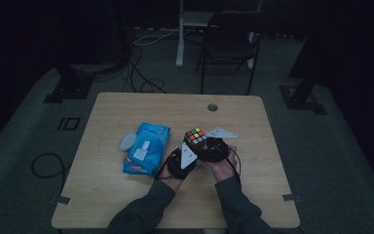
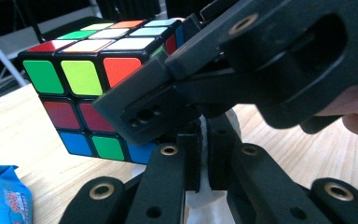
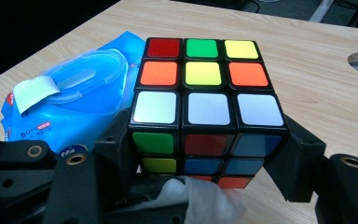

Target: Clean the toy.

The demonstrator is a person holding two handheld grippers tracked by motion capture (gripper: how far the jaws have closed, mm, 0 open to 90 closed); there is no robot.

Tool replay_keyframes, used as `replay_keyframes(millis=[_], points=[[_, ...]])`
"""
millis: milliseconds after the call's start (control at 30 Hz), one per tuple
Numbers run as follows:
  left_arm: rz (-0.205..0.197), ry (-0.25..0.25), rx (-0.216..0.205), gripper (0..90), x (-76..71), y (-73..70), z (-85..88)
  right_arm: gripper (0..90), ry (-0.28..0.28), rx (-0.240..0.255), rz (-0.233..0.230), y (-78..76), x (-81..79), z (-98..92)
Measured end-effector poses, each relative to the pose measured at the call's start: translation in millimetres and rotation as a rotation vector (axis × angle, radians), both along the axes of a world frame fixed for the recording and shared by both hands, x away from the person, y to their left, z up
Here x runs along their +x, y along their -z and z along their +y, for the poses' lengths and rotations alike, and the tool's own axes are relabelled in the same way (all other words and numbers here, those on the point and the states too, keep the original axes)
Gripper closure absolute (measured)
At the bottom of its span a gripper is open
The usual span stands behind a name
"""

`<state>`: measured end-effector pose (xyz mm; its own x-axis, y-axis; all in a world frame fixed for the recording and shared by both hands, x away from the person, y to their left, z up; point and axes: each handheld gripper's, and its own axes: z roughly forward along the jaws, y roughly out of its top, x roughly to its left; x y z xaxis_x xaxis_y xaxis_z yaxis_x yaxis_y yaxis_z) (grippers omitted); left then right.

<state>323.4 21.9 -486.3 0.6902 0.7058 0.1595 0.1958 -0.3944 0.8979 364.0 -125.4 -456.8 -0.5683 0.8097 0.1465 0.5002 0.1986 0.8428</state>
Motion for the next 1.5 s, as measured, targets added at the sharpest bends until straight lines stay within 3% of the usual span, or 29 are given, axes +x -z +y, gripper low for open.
replay_keyframes(millis=[333,500,1100,1500], points=[[-0.025,-0.031,-0.033,87.2,-3.4,4.4,-1.2,34.7,0.001,0.022,0.016,1.5,0.2,0.2],[-0.040,-0.047,-0.028,87.0,-4.8,4.9,-2.9,34.7,0.008,0.024,0.013,0.7,0.0,-0.2],[-0.029,-0.050,0.006,87.0,-7.1,12.3,1.3,34.7,0.034,0.030,0.013,0.2,1.9,-9.2],[-0.029,-0.052,-0.029,87.0,-4.4,12.1,0.9,34.8,0.025,0.033,0.026,3.2,1.3,-2.5]])
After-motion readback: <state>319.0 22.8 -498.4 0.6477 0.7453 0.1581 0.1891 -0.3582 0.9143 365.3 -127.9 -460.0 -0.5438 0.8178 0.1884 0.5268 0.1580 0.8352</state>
